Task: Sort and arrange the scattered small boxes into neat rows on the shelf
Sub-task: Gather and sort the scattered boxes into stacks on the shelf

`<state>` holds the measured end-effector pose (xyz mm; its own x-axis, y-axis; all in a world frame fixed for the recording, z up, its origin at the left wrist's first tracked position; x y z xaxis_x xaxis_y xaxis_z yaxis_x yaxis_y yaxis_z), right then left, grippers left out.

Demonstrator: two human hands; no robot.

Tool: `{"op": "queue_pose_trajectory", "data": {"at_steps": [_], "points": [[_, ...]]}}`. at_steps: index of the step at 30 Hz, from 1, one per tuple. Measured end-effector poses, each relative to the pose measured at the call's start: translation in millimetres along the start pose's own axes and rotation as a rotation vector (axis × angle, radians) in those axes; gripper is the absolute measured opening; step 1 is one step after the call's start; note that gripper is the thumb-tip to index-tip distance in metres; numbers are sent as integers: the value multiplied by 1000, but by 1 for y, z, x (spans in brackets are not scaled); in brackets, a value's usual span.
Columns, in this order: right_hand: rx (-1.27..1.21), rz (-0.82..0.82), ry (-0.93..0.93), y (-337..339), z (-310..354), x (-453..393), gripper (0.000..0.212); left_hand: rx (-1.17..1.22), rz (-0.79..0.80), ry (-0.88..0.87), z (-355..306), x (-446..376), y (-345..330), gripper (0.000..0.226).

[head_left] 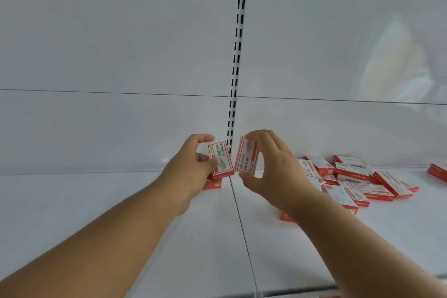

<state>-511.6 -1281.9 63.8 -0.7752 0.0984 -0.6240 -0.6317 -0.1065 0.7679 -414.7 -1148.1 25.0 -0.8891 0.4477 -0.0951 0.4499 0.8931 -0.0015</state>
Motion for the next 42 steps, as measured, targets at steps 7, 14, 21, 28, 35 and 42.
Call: {"op": "queue_pose_trajectory", "data": {"at_steps": [7,14,21,28,35,42], "points": [[-36,-36,-222,49,-75,38,57,618,290,296,6,6,-99,47],[47,-83,-310,125,-181,99,58,294,468,91,-16,26,-233,69],[86,-108,-325,199,-320,171,56,251,509,57,-5,44,-406,59],[19,-4,-440,223,-444,218,51,423,500,290,23,45,-519,25],[-10,137,-496,217,-525,222,47,446,626,361,29,23,-590,30],[-23,293,-382,206,-573,206,48,13,429,100,35,0,-622,40]]}}
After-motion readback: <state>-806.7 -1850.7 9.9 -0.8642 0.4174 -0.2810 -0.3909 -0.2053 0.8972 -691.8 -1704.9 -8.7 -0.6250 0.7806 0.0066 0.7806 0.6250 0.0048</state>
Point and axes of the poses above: each hand's wrist, its own x-axis away from the middle knuckle, its own y-axis out of the back of the hand, z = x × y, the point moved 8 cm from there along -x, towards the middle knuckle, and after that the axes turned 11 degrees about x, right-handed, at the moved point
